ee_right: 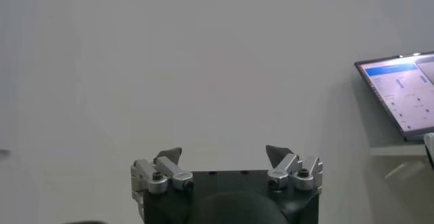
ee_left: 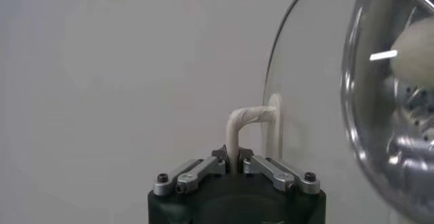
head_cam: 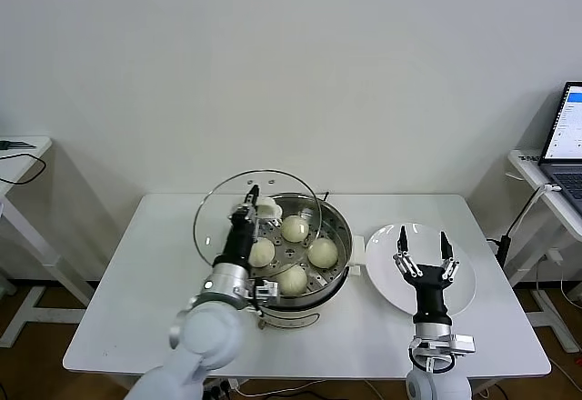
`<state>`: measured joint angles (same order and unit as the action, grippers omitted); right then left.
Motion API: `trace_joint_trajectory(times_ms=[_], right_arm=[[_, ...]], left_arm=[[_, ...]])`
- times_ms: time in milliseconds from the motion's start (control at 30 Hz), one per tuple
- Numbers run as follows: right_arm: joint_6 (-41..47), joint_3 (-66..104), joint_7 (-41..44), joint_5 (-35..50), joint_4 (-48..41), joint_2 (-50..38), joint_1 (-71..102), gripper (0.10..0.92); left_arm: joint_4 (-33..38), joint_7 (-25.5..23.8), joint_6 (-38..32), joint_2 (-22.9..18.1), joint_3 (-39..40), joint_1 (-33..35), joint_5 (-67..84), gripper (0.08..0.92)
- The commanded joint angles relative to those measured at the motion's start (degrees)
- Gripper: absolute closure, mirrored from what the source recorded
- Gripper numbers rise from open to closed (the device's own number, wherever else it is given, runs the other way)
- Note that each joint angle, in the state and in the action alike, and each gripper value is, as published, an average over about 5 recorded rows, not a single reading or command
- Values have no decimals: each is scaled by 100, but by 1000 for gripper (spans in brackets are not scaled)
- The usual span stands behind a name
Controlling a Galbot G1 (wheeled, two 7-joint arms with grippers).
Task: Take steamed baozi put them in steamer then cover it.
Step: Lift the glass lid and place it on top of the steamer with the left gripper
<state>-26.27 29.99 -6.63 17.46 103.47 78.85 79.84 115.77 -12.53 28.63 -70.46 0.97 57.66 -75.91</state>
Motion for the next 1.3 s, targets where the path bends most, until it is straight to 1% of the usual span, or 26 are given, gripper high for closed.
trace_joint_trajectory(times_ms=[33, 267, 833, 1300], right_arm=[[-13, -9, -5, -87, -44, 43, -12, 203], [-33, -20, -11, -168, -63, 72, 4, 203], [-46, -29, -17, -220, -16, 71, 65, 203], [-40, -100, -11, -260, -93, 83, 24, 203]], left_arm=[[-602, -44, 181, -321, 649, -343, -189, 811], [-750, 2, 157, -413, 710, -408, -184, 811], [-988, 173, 135, -597, 670, -314, -245, 811], [-1052, 146, 143, -651, 714, -288, -367, 811]])
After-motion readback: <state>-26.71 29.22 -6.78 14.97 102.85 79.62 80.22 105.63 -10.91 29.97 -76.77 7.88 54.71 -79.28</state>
